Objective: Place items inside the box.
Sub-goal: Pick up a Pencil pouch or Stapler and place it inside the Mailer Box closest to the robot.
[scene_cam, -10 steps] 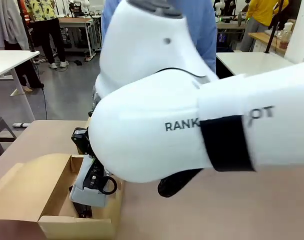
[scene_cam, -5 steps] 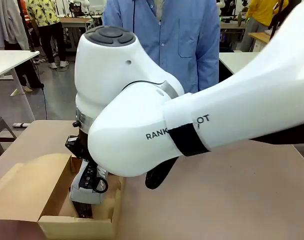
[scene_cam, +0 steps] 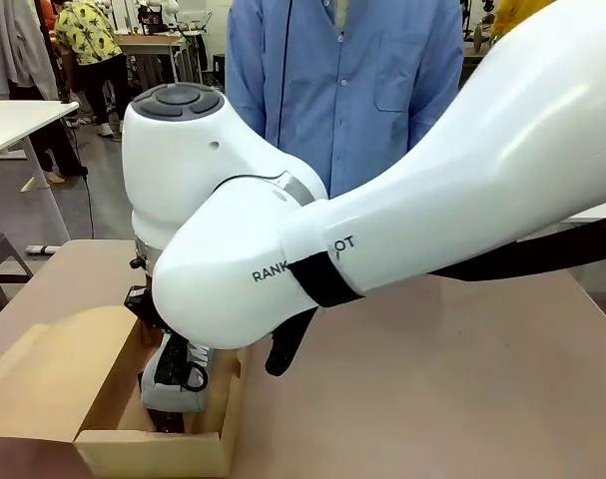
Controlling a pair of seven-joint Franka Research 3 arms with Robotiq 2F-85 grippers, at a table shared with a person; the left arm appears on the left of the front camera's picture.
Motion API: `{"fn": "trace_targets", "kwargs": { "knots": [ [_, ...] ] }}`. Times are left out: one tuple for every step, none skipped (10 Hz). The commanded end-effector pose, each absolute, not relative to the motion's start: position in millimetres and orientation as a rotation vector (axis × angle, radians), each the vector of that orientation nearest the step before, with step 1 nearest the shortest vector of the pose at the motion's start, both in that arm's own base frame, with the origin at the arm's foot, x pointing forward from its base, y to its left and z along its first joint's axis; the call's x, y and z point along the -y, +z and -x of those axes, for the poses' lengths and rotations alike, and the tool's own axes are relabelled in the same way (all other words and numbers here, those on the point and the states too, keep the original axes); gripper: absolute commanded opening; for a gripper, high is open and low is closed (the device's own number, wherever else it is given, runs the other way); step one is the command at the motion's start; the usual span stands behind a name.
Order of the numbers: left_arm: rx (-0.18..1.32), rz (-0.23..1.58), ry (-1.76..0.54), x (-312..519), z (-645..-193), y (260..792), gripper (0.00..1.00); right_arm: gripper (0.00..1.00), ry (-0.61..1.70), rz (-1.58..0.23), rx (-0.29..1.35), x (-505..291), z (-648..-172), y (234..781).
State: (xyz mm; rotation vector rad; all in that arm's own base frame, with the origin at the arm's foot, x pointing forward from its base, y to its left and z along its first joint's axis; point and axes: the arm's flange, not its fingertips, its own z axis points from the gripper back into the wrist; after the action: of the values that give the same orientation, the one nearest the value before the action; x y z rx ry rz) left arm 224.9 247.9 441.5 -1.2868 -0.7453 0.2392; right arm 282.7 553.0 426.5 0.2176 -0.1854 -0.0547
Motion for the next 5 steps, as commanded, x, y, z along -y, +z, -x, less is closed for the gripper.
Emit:
{"fn": "trace_targets", "kwargs": {
  "knots": [
    [0.776,1.298,0.227,-247.7,-225.4,442.7,1.0,0.11,-0.074,-0.189,0.177,-570.8,-288.7,413.7],
    [0.776,1.298,0.227,-247.7,-225.4,442.7,1.0,0.11,-0.064,-0.171,0.142,-575.4,-290.5,401.9],
    [0.776,1.298,0.227,-247.7,-225.4,442.7,1.0,0.11,-0.054,-0.152,0.125,-580.6,-291.0,392.8],
    [0.776,1.298,0.227,-247.7,-225.4,442.7,1.0,0.11,-0.042,-0.138,0.091,-584.9,-292.3,383.7],
    [0.776,1.298,0.227,-247.7,-225.4,442.7,1.0,0.11,-0.033,-0.123,0.064,-587.8,-291.8,377.7]
  ]
}}
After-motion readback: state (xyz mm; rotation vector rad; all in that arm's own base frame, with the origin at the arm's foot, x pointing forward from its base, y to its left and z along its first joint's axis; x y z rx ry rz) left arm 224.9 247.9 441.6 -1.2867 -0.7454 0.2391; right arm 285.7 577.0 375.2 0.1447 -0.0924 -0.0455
